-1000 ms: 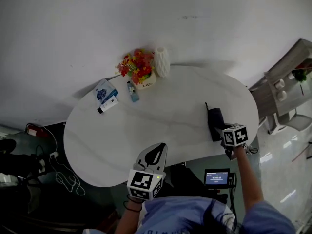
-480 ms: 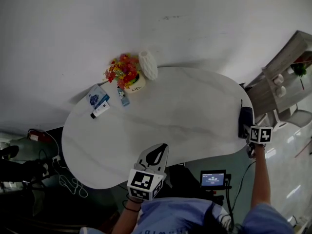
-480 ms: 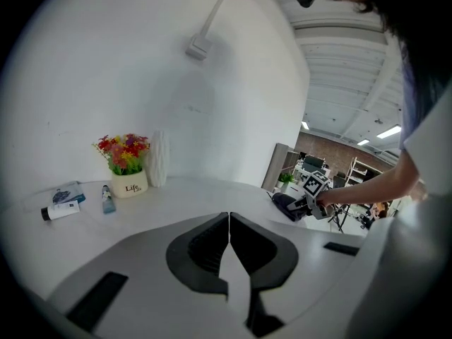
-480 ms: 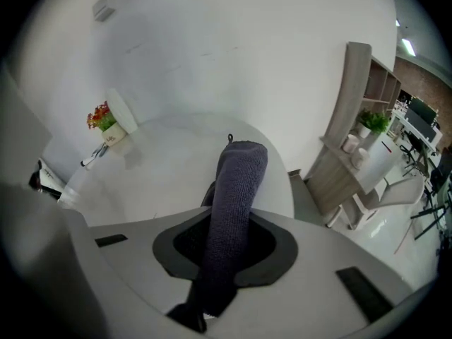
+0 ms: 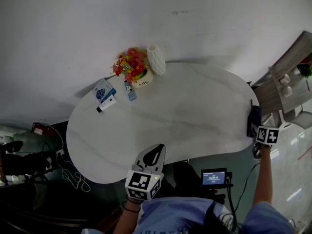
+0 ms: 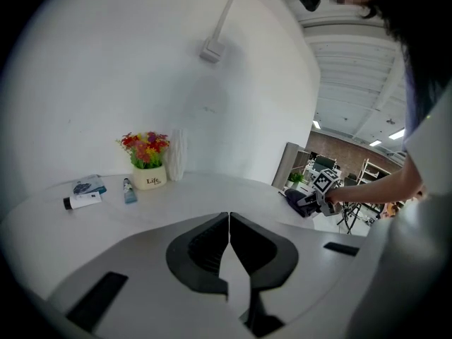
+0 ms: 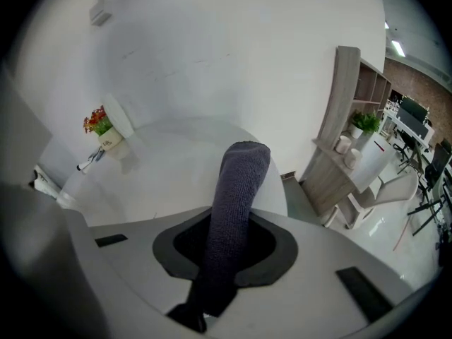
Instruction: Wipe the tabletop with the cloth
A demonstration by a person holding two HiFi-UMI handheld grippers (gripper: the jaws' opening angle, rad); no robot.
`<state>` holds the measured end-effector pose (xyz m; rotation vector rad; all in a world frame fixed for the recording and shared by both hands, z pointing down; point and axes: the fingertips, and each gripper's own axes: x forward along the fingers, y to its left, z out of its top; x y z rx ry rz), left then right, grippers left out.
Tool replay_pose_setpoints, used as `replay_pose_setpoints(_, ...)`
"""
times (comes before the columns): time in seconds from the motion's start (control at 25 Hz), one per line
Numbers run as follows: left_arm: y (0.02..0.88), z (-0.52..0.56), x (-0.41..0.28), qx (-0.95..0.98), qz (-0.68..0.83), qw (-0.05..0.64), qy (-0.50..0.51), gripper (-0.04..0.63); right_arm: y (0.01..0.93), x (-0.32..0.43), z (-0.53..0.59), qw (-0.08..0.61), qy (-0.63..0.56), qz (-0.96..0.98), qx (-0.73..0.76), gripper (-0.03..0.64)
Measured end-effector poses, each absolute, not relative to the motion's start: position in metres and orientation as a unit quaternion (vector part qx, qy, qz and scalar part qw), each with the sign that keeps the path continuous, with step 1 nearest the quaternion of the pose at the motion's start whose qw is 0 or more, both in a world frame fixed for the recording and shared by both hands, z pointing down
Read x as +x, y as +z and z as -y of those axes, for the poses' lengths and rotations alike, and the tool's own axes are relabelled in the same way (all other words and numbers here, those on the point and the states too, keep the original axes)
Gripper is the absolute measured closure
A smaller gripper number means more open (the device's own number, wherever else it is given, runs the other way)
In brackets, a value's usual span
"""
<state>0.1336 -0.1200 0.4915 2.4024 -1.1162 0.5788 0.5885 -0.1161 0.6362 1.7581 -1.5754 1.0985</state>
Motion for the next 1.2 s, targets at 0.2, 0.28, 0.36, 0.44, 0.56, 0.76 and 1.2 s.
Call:
replay_pose_setpoints(0.2,0.492,0.111,0.107,0.858,0.419,0.217,0.203,0.578,0.616,0.533,0.133,0.264,0.382,0.629,0.624,0.545)
replay_pose_setpoints(0.28,0.488,0.107,0.097,0.858,0.424,0.214,0.195,0.578,0.605,0.506,0.138,0.265,0.373,0.647,0.609,0.545)
replay_pose_setpoints(0.36,0.482,0.103,0.086,0.858,0.428,0.212,0.186,0.578,0.596,0.478,0.141,0.268,0.364,0.664,0.595,0.545)
replay_pose_setpoints(0.44,0.477,0.096,0.071,0.858,0.433,0.210,0.179,0.578,0.589,0.448,0.142,0.272,0.358,0.680,0.579,0.545)
replay_pose_setpoints(0.56,0.475,0.080,0.037,0.852,0.447,0.209,0.174,0.578,0.585,0.396,0.140,0.278,0.353,0.703,0.552,0.545)
replay_pose_setpoints(0.76,0.477,0.046,-0.036,0.834,0.479,0.214,0.169,0.578,0.577,0.305,0.135,0.298,0.332,0.734,0.512,0.545)
replay_pose_setpoints(1.2,0.495,-0.038,-0.205,0.786,0.553,0.226,0.159,0.578,0.569,0.079,0.097,0.314,0.297,0.801,0.416,0.545)
